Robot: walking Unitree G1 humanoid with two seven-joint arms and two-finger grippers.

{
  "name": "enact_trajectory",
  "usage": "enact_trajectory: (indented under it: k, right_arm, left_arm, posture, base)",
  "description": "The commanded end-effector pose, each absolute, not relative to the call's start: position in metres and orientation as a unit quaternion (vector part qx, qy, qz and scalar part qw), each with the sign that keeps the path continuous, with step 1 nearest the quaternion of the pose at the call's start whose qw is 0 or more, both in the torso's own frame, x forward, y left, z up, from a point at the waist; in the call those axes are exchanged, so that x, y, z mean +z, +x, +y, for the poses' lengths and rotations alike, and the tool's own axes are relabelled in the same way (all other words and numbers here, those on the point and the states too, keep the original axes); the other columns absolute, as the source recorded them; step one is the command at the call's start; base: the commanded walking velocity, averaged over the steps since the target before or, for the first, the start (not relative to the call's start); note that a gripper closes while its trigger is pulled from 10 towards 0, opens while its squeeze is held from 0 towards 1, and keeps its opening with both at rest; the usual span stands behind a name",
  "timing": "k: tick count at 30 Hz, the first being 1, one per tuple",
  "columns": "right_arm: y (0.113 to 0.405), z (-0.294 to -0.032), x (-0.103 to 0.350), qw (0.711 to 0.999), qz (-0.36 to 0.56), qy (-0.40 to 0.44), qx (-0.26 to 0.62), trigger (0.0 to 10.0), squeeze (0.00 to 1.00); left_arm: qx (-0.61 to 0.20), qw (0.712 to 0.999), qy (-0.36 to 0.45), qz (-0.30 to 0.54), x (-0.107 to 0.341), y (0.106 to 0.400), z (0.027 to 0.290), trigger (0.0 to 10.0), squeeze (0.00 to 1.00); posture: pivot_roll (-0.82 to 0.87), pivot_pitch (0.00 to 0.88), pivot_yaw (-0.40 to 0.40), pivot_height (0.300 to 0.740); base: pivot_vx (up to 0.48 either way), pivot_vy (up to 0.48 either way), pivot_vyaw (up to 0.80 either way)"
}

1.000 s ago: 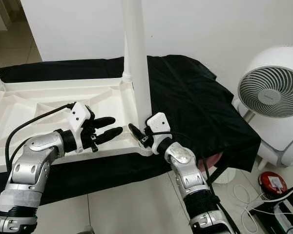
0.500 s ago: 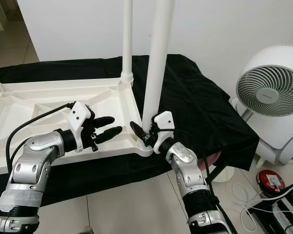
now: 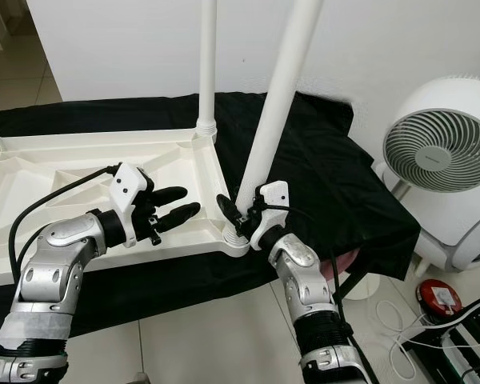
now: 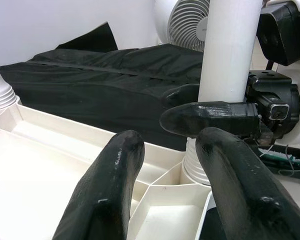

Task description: Building children table

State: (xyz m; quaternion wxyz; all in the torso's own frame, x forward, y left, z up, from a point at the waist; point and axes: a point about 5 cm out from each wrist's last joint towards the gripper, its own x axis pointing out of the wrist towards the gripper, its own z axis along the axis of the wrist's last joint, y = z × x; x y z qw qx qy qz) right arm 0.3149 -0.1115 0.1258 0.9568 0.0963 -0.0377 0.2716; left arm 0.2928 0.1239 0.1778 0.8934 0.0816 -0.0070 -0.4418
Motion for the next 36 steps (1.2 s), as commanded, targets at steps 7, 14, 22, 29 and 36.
enact_trajectory:
  k: [7,14,22,29,36]
  right_arm:
    - [0.298,-0.112,0.112,0.964,-0.052,0.083,0.248,10.0,0.0]
    - [0.29,-0.107,0.108,0.96,-0.059,0.034,0.273,10.0,0.0]
    - [0.29,-0.101,0.108,0.943,-0.044,-0.027,0.329,10.0,0.0]
    - [0.285,-0.099,0.11,0.916,-0.059,-0.081,0.389,10.0,0.0]
    - [0.291,-0.105,0.104,0.931,-0.027,-0.022,0.362,10.0,0.0]
  left_arm:
    - [-0.308,0.948,0.08,-0.013,0.181,0.3,0.136,10.0,0.0]
    - [-0.303,0.949,0.083,-0.014,0.182,0.301,0.141,10.0,0.0]
    - [-0.294,0.952,0.088,-0.015,0.185,0.302,0.146,10.0,0.0]
    - [-0.289,0.953,0.09,-0.017,0.187,0.302,0.147,10.0,0.0]
    - [-0.284,0.954,0.092,-0.018,0.189,0.301,0.148,10.0,0.0]
  posture:
    - [0.02,0.012,-0.065,0.74]
    - [0.02,0.01,-0.06,0.74]
    - [0.03,0.013,-0.057,0.74]
    - [0.03,0.023,-0.056,0.74]
    - [0.03,0.03,-0.058,0.74]
  base:
    - [0.0,0.0,0.0]
    - [0.0,0.0,0.0]
    - [0.0,0.0,0.0]
    - [0.0,0.0,0.0]
    - [0.0,0.0,0.0]
